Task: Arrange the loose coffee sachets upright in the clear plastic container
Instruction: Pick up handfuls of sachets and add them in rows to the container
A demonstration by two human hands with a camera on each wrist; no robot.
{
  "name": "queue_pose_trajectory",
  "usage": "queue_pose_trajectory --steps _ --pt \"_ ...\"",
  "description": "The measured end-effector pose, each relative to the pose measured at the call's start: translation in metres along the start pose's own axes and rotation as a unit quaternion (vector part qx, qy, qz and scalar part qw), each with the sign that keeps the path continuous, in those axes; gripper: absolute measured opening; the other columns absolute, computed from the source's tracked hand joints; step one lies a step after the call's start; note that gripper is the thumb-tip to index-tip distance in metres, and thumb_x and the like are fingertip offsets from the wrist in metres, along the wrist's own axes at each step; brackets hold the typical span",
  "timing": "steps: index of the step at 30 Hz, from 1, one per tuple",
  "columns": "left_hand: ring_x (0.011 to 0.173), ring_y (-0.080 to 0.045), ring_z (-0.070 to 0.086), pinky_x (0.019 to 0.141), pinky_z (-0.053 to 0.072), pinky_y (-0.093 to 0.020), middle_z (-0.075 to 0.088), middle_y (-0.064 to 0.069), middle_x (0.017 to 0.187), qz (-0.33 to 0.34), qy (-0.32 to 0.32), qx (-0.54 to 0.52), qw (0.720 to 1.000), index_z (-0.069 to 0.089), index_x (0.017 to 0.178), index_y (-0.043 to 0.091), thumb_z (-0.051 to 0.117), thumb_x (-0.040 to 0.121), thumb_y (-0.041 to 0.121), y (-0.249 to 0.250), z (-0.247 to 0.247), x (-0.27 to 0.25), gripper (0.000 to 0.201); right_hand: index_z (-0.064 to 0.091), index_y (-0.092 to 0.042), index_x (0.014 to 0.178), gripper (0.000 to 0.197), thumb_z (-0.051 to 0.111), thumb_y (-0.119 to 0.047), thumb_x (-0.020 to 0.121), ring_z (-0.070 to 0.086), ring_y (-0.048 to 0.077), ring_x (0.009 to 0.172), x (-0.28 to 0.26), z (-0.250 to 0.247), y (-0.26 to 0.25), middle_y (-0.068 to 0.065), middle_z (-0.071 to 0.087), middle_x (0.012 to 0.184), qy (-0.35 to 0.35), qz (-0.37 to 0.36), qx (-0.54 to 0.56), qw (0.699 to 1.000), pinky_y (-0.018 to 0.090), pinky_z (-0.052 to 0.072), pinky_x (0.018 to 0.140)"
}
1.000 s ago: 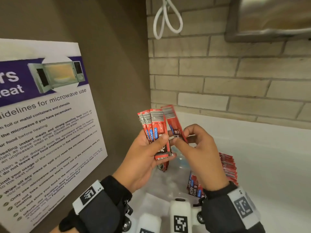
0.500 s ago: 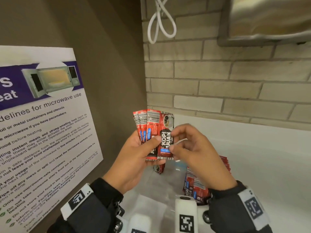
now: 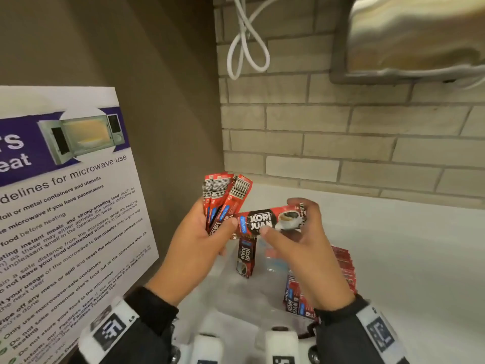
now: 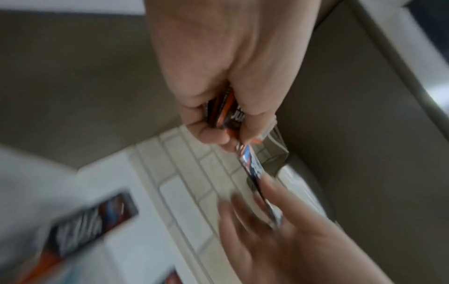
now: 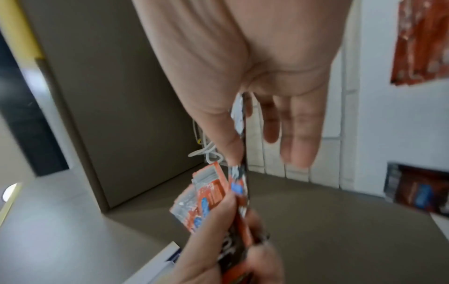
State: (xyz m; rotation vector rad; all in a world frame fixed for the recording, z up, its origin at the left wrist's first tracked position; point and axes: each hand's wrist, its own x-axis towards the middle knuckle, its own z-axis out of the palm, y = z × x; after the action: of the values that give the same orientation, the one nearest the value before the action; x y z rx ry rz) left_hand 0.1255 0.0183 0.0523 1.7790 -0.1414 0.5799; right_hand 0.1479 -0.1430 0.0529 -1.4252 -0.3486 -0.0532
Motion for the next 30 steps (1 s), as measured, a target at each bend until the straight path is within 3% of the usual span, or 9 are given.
queue_pose_trajectory --steps 3,6,8,10,13,16,20,24,30 --pt "0.072 0.006 0.060 0.066 0.047 -0.023 0.068 0.022 0.086 0.042 -0.060 0.161 0.984 0.057 0.115 0.027 0.063 0.088 0.011 0.007 -0.024 0.011 0.031 0.054 -0.033 0.115 0.036 0.066 -0.020 0.084 0.052 0.005 0.095 0.007 -0.009 -0.010 -0.008 0.052 0.109 0.034 -0.109 -0.221 0.969 0.009 0.042 0.073" --pt "0.092 -0.002 0.064 0.085 0.048 -0.028 0.070 0.011 0.102 0.058 -0.127 0.241 0.960 0.056 0.122 0.021 0.065 0.088 0.015 0.014 -0.036 0.015 0.035 0.069 -0.023 0.098 0.020 0.064 -0.012 0.083 0.049 -0.001 0.074 0.013 0.005 -0.020 -0.010 0.057 0.087 -0.053 -0.156 -0.371 0.914 0.004 0.035 0.066" --pt "0.089 0.002 0.063 0.081 0.049 -0.023 0.070 0.012 0.098 0.073 -0.147 0.261 0.951 0.057 0.116 0.023 0.065 0.088 0.016 0.017 -0.037 0.016 0.030 0.070 -0.019 0.090 0.019 0.060 -0.005 0.082 0.047 -0.002 0.060 0.014 0.019 -0.016 -0.011 0.056 0.074 -0.105 -0.136 -0.417 0.893 0.006 0.035 0.059" --pt "0.084 0.005 0.061 0.074 0.047 -0.018 0.068 0.013 0.091 0.086 -0.145 0.272 0.947 0.056 0.107 0.028 0.065 0.088 0.016 0.017 -0.037 0.016 0.024 0.068 -0.019 0.084 0.018 0.059 -0.002 0.081 0.049 0.002 0.061 0.016 0.030 -0.011 -0.011 0.054 0.069 -0.115 -0.121 -0.424 0.890 0.010 0.036 0.056" --pt "0.085 -0.002 0.064 0.074 0.048 -0.024 0.070 0.009 0.091 0.063 -0.084 0.208 0.972 0.057 0.106 0.032 0.064 0.089 0.021 0.011 -0.044 0.016 0.022 0.058 -0.021 0.070 0.021 0.060 -0.002 0.079 0.052 0.010 0.068 0.025 0.035 0.002 -0.009 0.053 0.068 -0.086 -0.080 -0.425 0.897 0.008 0.034 0.054" --pt "0.085 -0.010 0.066 0.066 0.049 -0.027 0.070 0.005 0.098 0.016 -0.028 0.132 0.991 0.054 0.106 0.037 0.061 0.090 0.024 0.008 -0.056 0.012 0.022 0.050 -0.024 0.060 0.032 0.058 0.000 0.079 0.060 0.017 0.072 0.037 0.036 0.025 -0.003 0.057 0.070 -0.036 -0.002 -0.414 0.909 0.020 0.046 0.062" --pt "0.080 -0.008 0.067 0.062 0.050 -0.026 0.070 0.003 0.098 -0.002 -0.017 0.083 0.996 0.054 0.105 0.035 0.060 0.090 0.021 0.012 -0.067 0.007 0.022 0.051 -0.017 0.068 0.022 0.054 0.000 0.082 0.066 0.032 0.086 0.039 0.043 0.049 0.014 0.066 0.096 -0.016 0.067 -0.418 0.906 0.040 0.055 0.079" --pt "0.076 -0.007 0.065 0.059 0.050 -0.023 0.070 0.002 0.098 -0.005 -0.030 0.059 0.998 0.054 0.102 0.035 0.061 0.090 0.018 0.015 -0.073 0.010 0.021 0.061 -0.003 0.098 0.018 0.049 0.001 0.085 0.061 0.032 0.098 0.040 0.048 0.061 0.017 0.065 0.107 -0.020 0.088 -0.465 0.881 0.030 0.049 0.078" --pt "0.078 -0.009 0.066 0.058 0.050 -0.023 0.070 0.000 0.101 -0.026 -0.052 0.032 0.998 0.054 0.105 0.035 0.062 0.088 0.021 0.009 -0.069 0.011 0.024 0.058 0.000 0.109 0.023 0.049 -0.006 0.089 0.060 0.029 0.103 0.044 0.050 0.078 0.016 0.063 0.113 -0.013 0.148 -0.496 0.856 0.027 0.041 0.072"
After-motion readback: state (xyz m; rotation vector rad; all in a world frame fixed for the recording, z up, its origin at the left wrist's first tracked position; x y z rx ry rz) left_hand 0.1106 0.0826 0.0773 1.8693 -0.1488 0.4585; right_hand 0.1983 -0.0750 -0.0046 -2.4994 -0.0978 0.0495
